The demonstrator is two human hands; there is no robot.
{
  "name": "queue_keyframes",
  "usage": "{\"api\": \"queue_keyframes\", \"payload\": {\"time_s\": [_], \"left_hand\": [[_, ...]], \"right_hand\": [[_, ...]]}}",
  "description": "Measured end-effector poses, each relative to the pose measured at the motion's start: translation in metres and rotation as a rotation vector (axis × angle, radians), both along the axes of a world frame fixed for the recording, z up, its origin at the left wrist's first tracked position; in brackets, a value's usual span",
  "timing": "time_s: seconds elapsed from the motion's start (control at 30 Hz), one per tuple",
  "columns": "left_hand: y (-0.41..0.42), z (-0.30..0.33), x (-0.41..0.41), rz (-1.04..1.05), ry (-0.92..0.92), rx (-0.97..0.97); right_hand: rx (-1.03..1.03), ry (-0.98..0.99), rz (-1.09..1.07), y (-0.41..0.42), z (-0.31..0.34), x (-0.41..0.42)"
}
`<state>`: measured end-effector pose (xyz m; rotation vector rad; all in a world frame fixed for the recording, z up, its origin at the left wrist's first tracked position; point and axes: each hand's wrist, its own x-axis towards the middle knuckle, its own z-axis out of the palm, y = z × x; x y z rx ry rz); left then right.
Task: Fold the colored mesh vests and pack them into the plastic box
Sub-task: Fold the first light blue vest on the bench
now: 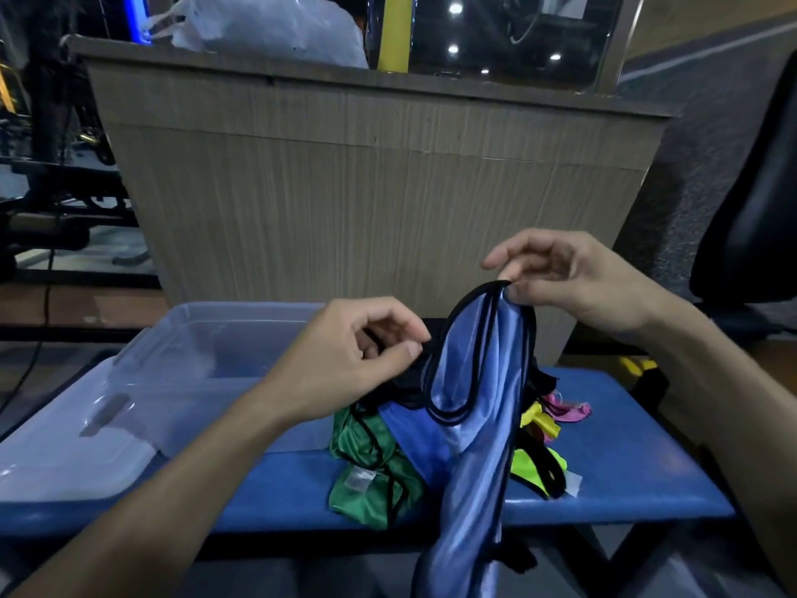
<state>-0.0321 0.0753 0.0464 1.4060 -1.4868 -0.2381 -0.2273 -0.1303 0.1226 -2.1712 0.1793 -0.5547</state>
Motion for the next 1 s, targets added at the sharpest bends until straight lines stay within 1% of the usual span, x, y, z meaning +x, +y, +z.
{"api": "queue_keyframes", "payload": {"time_s": [0.13, 0.2, 0.27, 0.4, 0.57, 0.67, 0.83, 0.93, 1.0], "left_hand": [[-0.001, -0.008, -0.018, -0.021, -0.131, -0.061], [-0.006, -0.014, -0.020, 0.036, -0.209, -0.025], [-0.010, -0.020, -0.020, 0.096, -0.236, 0.015], [-0.015, -0.027, -0.020, 0.124, -0.286, 0.051], [-0.021, -0.031, -0.020, 0.097, -0.536, 0.126], [-0.020, -0.032, -0.015, 0.088, -0.634, 0.126], [-0.011, -0.010, 0.002, 0.102, -0.628, 0.004], [-0.008, 0.021, 0.009, 0.111, -0.644, -0.036], [-0.005, 0.041, 0.010, 0.106, -0.644, -0.025]], "right_hand": [[-0.021, 0.002, 0.017, -0.002, 0.000, 0.003], [-0.026, -0.001, 0.020, -0.002, 0.000, 0.003], [-0.022, -0.005, 0.027, -0.002, -0.001, 0.003], [-0.026, -0.018, 0.035, -0.003, -0.001, 0.003], [-0.036, -0.029, 0.050, -0.005, 0.000, 0.001], [-0.043, -0.034, 0.045, -0.010, 0.000, -0.004], [0.025, -0.053, -0.002, -0.026, -0.010, -0.015], [0.120, -0.064, -0.047, -0.035, -0.028, -0.018], [0.253, -0.065, -0.027, -0.039, -0.042, -0.019]]}}
